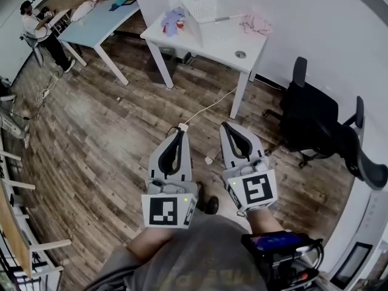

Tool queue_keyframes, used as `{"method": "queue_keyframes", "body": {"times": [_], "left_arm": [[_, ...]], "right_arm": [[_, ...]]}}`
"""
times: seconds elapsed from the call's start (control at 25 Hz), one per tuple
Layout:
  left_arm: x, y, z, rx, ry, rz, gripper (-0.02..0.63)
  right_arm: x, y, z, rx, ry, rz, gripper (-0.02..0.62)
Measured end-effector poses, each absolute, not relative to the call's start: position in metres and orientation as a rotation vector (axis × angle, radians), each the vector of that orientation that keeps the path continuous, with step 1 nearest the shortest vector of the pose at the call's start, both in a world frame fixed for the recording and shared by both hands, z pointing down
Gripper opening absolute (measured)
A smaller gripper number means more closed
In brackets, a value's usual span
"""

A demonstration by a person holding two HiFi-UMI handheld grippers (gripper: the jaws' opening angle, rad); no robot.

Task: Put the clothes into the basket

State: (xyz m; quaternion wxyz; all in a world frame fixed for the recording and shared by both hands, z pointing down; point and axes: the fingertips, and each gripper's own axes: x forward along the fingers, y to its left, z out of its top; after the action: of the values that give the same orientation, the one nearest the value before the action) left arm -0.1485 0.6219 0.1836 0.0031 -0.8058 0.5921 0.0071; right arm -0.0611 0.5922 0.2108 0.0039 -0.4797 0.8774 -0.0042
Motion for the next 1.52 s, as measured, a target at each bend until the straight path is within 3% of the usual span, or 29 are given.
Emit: {"method": "queue_keyframes", "body": {"times": [0.6, 1.08, 1.52], "left_arm": [[-0.165, 0.565, 0.198, -2.525, 1.859, 0.052, 0.009], [-0.253, 0.454, 0.227, -2.522, 1.996, 0.038, 0.009], [-0.308, 0.372, 0.204, -2.500, 1.945, 0.101, 0.009]], "right_arm": [[-0.077, 0.540, 0.232, -1.458, 2.784, -0.078, 0.006], [-0.149, 0.423, 0.259, -1.448, 2.863, -0.128, 0.006], [-0.212, 0.335, 0.228, -1.439, 2.854, -0.013, 0.006]]}}
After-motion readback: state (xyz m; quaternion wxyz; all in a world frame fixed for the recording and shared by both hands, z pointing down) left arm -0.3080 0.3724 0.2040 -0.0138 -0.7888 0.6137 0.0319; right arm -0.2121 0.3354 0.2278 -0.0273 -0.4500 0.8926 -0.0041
